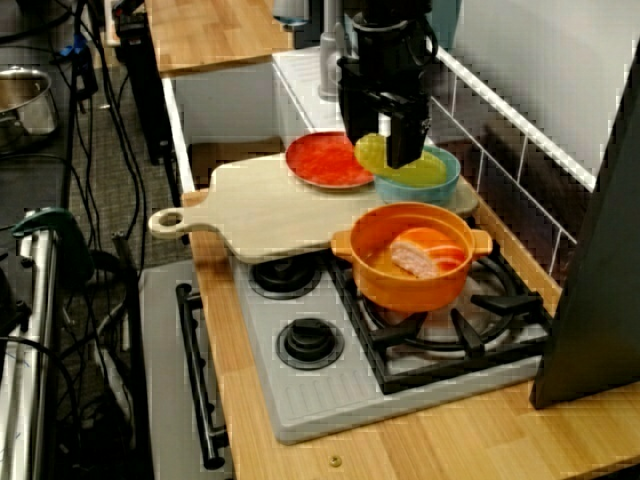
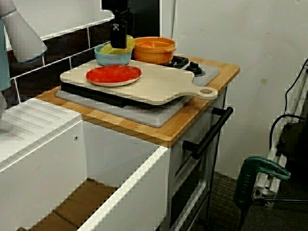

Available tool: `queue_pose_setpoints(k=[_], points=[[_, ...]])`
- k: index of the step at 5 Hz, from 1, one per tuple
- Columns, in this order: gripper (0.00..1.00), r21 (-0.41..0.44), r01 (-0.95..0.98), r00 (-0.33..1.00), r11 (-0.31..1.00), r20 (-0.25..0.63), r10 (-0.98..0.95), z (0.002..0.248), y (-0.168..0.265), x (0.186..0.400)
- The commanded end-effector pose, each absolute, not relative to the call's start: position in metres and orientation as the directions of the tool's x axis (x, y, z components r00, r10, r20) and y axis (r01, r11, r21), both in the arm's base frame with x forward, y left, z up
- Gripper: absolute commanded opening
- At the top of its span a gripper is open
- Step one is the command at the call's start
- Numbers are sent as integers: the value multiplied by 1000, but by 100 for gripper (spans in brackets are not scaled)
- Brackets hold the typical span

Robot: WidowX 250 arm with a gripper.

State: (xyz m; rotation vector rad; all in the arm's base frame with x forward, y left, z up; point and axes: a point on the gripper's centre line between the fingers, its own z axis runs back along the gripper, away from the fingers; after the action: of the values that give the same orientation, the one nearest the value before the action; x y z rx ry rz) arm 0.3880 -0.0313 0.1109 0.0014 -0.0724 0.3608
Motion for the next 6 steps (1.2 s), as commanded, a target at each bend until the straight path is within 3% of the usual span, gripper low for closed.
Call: queue_pose_setpoints(k=[1, 6], points=[[100, -62, -346, 924, 936, 147, 352, 145, -30, 389], [100, -87, -309, 932, 947, 172, 320, 161, -35, 383]])
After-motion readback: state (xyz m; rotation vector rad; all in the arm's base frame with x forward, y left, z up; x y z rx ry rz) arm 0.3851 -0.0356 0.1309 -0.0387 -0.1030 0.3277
